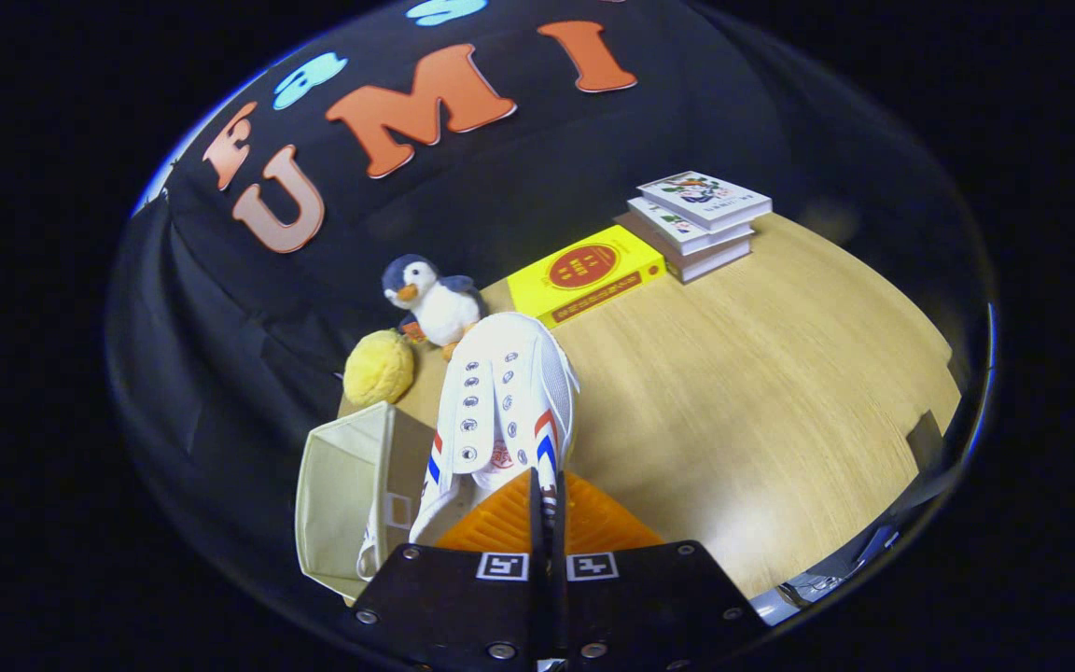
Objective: Open the storage box then place both shoes into the box .Put the left shoe in first, then the right shoe, with the right side of both shoes facing outward in a uniform manner.
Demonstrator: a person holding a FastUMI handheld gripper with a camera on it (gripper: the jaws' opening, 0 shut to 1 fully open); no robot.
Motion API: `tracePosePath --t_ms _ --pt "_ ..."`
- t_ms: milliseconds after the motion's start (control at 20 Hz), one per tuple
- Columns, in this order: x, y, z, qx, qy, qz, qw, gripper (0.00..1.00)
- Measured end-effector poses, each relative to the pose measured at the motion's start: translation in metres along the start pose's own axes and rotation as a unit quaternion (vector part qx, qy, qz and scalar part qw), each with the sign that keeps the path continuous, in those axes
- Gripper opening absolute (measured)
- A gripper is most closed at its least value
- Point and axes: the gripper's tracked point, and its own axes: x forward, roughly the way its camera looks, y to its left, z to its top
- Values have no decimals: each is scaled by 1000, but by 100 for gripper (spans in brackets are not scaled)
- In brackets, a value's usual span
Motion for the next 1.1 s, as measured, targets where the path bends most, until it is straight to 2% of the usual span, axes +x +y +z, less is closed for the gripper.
tracePosePath --t_ms 250,450,850,1100 --pt "-3 87 -20 -25 -1 29 999 0" --pt "7 128 -39 -43 5 34 998 1" --pt "34 136 -95 -79 40 -8 996 3" --pt "37 133 -98 -89 35 -23 995 4"
